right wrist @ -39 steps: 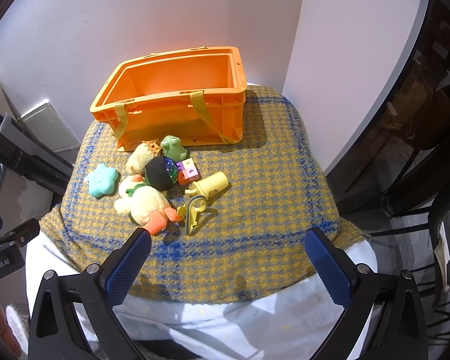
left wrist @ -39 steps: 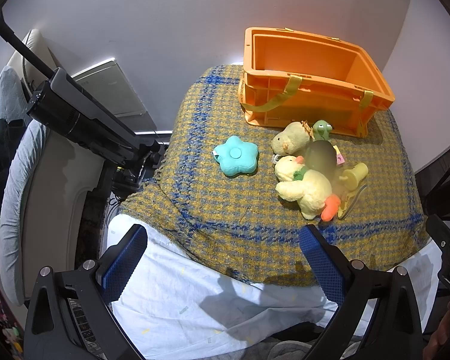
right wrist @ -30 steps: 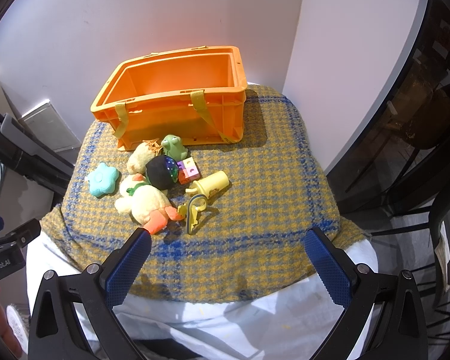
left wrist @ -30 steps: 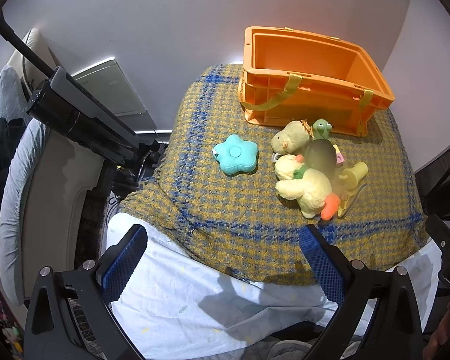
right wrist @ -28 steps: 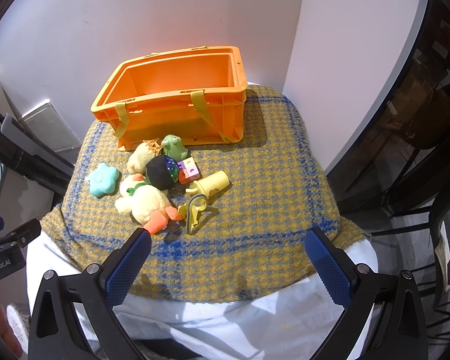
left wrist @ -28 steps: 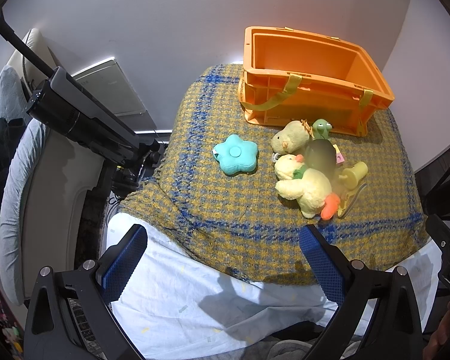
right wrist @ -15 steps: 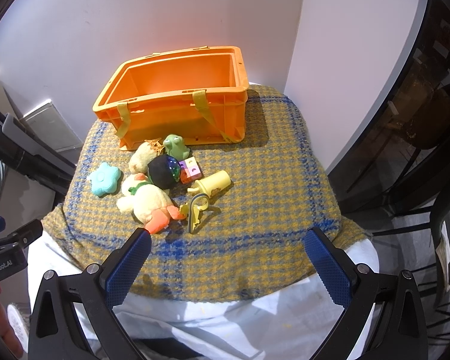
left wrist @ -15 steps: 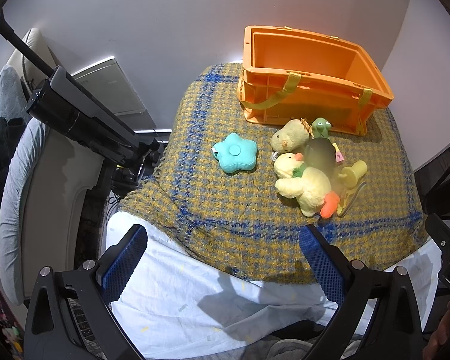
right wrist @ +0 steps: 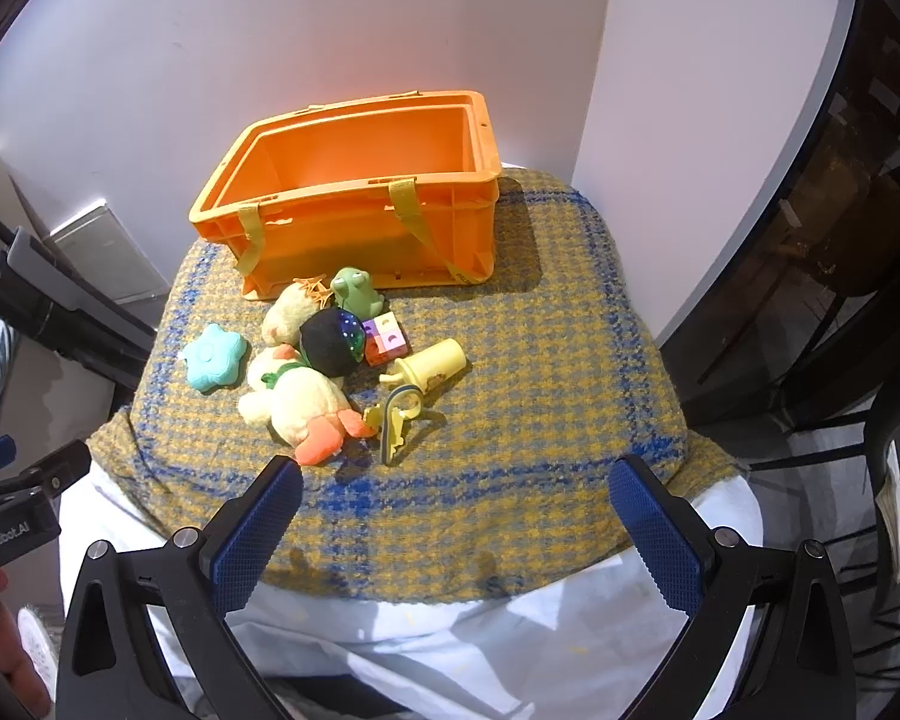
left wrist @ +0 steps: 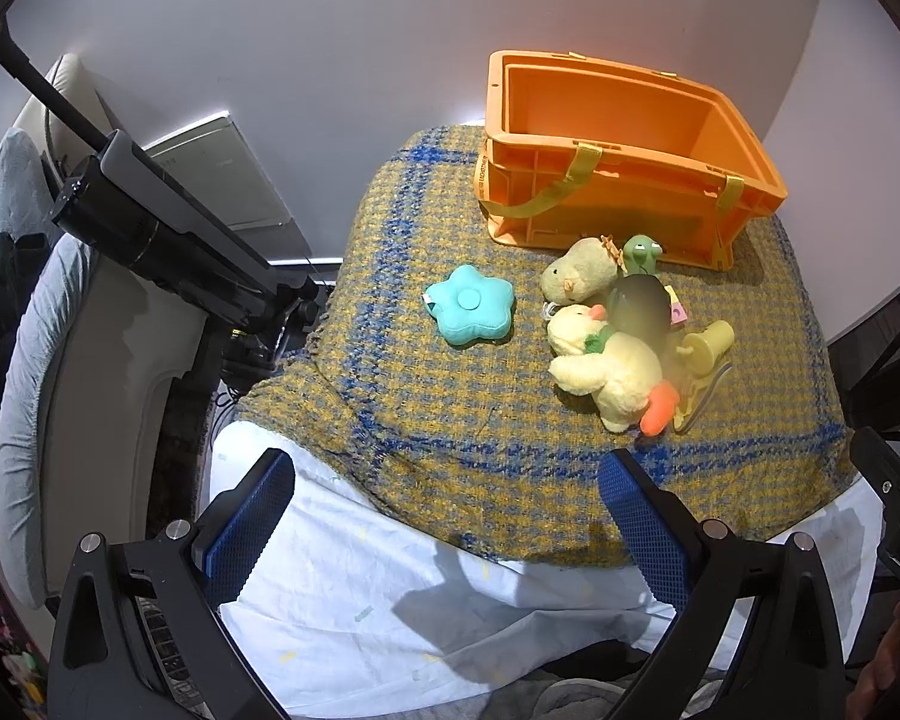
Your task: Organize objects
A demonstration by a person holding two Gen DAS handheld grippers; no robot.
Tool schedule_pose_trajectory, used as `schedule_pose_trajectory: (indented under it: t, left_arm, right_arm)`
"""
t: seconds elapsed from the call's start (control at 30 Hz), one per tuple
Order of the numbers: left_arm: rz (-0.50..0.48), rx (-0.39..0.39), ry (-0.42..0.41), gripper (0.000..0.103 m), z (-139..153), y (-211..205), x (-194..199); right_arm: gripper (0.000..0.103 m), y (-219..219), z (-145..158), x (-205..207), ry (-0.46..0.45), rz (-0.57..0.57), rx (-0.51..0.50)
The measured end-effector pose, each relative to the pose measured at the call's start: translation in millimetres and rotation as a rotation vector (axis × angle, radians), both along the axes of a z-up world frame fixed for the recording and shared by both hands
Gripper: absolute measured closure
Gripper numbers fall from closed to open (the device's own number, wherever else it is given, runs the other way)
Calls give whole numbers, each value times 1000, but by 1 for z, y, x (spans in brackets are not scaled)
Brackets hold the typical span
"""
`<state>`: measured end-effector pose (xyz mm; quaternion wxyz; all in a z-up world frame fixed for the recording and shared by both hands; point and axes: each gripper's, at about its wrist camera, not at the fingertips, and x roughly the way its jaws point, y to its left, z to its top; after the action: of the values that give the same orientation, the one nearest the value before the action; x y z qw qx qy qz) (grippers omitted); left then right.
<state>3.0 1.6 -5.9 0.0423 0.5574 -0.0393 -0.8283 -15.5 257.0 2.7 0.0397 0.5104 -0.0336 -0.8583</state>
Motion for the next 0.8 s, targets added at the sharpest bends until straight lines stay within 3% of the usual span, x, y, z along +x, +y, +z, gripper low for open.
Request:
schedule_pose_trajectory:
  t: [0.8]
  left_arm:
    - [-15, -11, 37, 0, -1, 7, -1]
  right_arm:
    - [1, 3, -9, -2, 10, -2, -19]
